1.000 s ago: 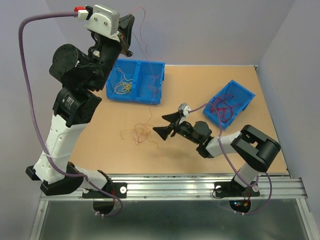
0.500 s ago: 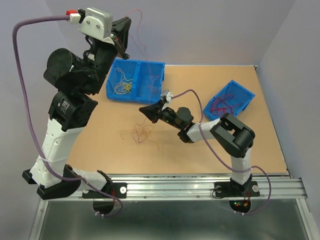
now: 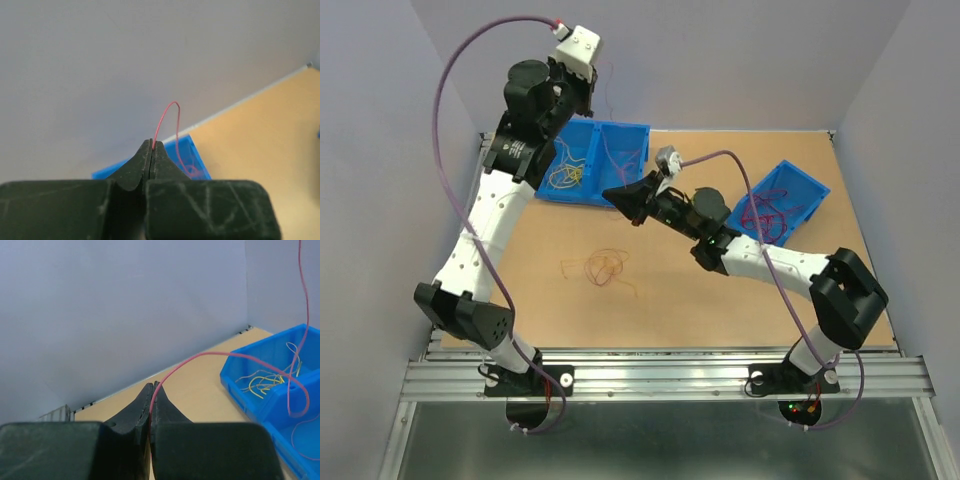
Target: Untangle the cables
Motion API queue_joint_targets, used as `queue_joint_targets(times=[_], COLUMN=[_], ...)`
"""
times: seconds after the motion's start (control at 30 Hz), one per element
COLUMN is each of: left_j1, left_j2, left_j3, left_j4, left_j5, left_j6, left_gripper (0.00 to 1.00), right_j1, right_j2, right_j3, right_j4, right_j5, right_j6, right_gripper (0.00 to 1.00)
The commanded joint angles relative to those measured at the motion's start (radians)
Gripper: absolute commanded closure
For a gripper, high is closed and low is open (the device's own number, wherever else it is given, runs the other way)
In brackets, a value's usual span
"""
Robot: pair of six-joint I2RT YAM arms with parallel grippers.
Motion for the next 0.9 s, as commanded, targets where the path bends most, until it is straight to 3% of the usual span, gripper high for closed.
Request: queue_joint_targets(times=[0.0, 0.13, 0.23, 0.57, 0.87], left_j1=[0.034, 0.035, 0.049, 0.156, 0.167], left_j2=[-0.005, -0.01, 0.038, 0.314, 0.513], left_j3=[-0.106, -0.218, -0.218, -0.051, 0.07], left_j4=[0.014, 0.094, 0.1, 0.033, -0.01], left_j5=[0.236, 0.226, 0.19, 0.209, 0.196], left_j6=[-0.04, -0.04, -0.046, -0.072, -0.055], left_gripper=[1.0, 1.0, 1.0, 1.0, 1.0], right_j1=[0.007, 0.007, 0.004, -0.105, -0.186], right_j2=[-0.035, 0.017, 0.085, 0.305, 0.534], right_j3=[0.197, 0.326, 0.409, 0.629, 0.804], right_j4=[-0.467, -0.623, -0.671, -0.673, -0.673], right_j5=[0.083, 0.17, 0.195, 0.045, -0.041], right_j6=[0.006, -0.028, -0.064, -0.002, 0.047], right_gripper=[0.99, 0.99, 1.0, 1.0, 0.99])
